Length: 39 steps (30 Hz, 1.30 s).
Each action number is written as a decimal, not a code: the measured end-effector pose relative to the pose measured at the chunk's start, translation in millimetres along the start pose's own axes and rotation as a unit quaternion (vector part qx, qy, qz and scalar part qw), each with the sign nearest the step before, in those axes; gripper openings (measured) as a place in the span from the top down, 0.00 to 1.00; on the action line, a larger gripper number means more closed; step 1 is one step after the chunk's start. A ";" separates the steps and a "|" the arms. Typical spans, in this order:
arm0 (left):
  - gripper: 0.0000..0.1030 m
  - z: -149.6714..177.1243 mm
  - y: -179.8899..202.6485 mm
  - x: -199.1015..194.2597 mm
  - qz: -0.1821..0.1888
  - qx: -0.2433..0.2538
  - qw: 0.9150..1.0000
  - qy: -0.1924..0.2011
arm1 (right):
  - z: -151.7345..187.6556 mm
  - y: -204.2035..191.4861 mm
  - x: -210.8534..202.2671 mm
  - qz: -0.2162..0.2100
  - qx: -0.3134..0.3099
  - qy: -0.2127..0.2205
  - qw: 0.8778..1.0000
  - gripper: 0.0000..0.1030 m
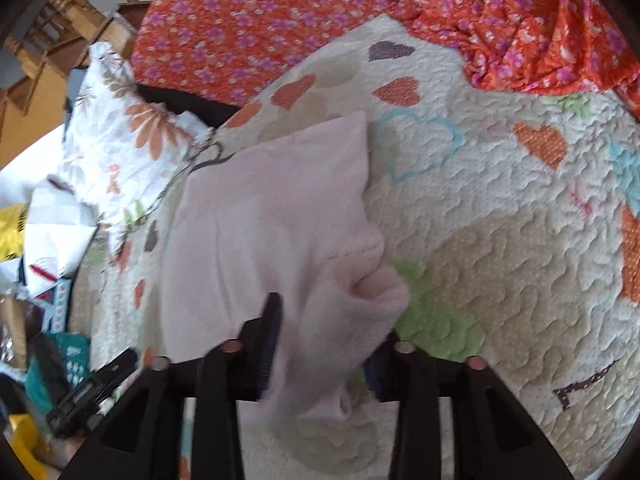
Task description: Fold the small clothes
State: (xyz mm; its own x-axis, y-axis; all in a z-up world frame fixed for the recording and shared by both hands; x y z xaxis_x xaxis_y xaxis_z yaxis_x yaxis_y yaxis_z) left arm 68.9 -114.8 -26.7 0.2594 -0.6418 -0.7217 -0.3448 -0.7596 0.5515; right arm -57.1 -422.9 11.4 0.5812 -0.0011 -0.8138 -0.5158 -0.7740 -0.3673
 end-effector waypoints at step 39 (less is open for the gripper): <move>0.34 63.3 132.4 41.2 0.028 0.319 0.946 -0.052 | 20.4 31.5 -8.2 -0.119 -0.035 -0.038 0.992 0.39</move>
State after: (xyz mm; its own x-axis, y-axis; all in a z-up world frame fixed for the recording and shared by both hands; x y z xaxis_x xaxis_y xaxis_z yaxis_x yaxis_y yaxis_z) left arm -23.2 -235.1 -9.9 0.1463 -0.6404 -0.7540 -0.8387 -0.4845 0.2487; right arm -90.9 -434.4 -2.7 0.6309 0.2331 -0.7400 -0.3228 -0.7885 -0.5236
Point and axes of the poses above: each gripper's, at about its wrist camera, not at the fingertips, and x roughly the way its jaws point, y to its right, z to its underside, the point moved 7 cm from there along x, roughly the way its jaws point, and after that the axes turned 9 degrees about z, right-handed, at the moved point
